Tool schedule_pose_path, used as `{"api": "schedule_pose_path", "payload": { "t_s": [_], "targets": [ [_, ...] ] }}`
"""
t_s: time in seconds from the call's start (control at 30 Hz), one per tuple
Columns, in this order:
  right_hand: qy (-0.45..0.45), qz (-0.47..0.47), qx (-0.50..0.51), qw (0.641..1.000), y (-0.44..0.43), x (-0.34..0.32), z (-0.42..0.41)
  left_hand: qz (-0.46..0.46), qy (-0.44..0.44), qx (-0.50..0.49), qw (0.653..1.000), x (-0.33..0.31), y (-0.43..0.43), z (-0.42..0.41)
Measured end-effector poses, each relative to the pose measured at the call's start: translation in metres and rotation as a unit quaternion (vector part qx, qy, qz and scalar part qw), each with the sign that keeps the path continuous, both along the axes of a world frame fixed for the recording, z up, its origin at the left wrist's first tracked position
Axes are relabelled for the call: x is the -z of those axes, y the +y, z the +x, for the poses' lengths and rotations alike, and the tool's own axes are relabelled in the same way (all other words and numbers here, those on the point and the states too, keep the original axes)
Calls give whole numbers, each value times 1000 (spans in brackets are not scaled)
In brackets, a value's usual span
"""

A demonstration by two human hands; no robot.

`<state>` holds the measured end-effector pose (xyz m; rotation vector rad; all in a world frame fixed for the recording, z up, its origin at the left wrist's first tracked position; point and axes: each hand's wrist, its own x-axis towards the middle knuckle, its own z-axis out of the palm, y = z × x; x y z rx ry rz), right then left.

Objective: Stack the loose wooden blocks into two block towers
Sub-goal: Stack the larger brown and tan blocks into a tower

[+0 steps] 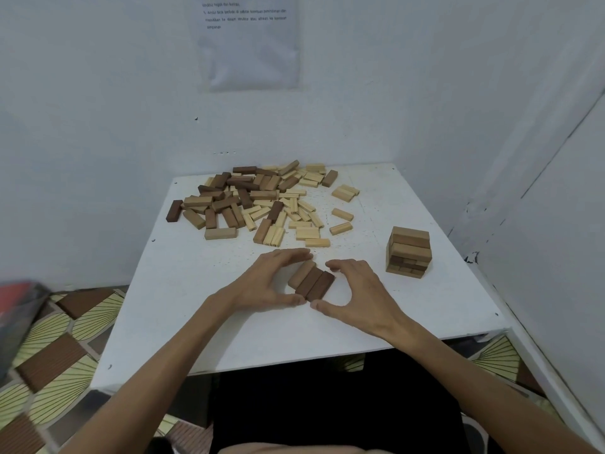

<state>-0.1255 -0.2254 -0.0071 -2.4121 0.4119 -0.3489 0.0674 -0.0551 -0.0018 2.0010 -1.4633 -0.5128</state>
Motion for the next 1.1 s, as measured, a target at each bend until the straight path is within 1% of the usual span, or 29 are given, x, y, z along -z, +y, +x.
{"api": "schedule_pose_path", "payload": {
  "t_s": [0.07, 0.13, 0.27, 0.37, 0.47, 0.53, 0.67, 0.8, 0.93, 1.0, 1.1],
  "targets": [
    [3, -8, 0, 1000, 2, 1, 1, 12, -3, 3, 1000, -2, -4, 4],
    [-7, -15, 6, 1000, 3, 3, 4, 4, -17, 9, 1000, -3, -7, 5],
    [-23, -21, 4, 1000, 4, 6, 6, -4, 1, 31, 1000, -2, -8, 8],
    [-25, -32, 9, 999, 6, 7, 7, 27, 26, 61, 997, -1, -3, 18],
    [-22, -30, 29, 999, 12, 9, 6, 70, 44, 58, 995, -6, -1, 24],
    [-27, -30, 46, 998, 17, 12, 7, 76, 51, 57, 994, -8, -2, 25],
    [-56, -9, 65, 996, 19, 14, 8, 52, 36, 24, 998, -8, -7, 22],
    [-28, 37, 38, 998, 8, 8, 4, 8, 18, 5, 1000, -3, -8, 14],
    [10, 31, -32, 999, -8, 0, 0, -23, -1, -6, 1000, 4, -6, 3],
    [24, 20, -38, 999, -12, 0, -3, -27, -7, -8, 1000, 6, -5, -1],
    [23, 13, -27, 999, -17, 4, -8, -21, -13, -25, 999, 9, -3, -3]
  ]
}}
